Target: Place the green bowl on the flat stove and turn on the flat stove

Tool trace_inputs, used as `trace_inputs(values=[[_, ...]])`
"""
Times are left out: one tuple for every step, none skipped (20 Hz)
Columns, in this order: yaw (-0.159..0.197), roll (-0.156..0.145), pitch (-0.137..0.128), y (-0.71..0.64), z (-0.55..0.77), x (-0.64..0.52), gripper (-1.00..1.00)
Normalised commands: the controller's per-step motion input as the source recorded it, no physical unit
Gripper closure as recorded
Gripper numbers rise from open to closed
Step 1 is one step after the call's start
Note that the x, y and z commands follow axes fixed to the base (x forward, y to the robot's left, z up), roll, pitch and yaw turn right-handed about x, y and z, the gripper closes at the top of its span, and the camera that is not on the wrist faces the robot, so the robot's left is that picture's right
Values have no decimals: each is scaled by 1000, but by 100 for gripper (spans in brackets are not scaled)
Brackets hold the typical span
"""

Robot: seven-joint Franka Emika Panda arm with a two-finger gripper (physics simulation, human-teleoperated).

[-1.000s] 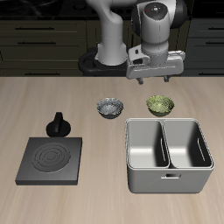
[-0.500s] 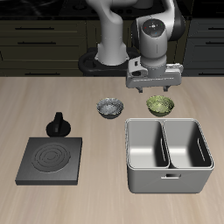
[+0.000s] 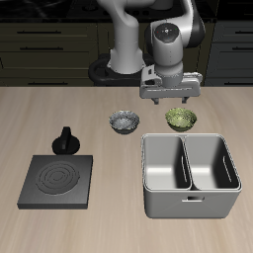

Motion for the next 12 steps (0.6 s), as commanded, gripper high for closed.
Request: trace_inputs(values=[[-27, 5, -43, -47, -125, -152, -100], [-10, 21, 7, -11, -130, -109, -100], [13, 15, -16, -46, -142, -80, -100], [-25, -23, -12, -110, -131, -85, -100], [5, -12, -32, -48, -142, -64, -100], [-9, 3, -13, -62, -172, -14, -100], [16, -53, -14, -124, -223, -10, -100], [8, 5, -4, -13, -158, -5, -100], [-16, 1, 55, -109, -301, 40, -100], [-8, -11, 39, -47, -171, 50, -100], [0, -34, -15, -95, -143, 52, -100], [-8, -28, -1, -90, -189, 52, -100]])
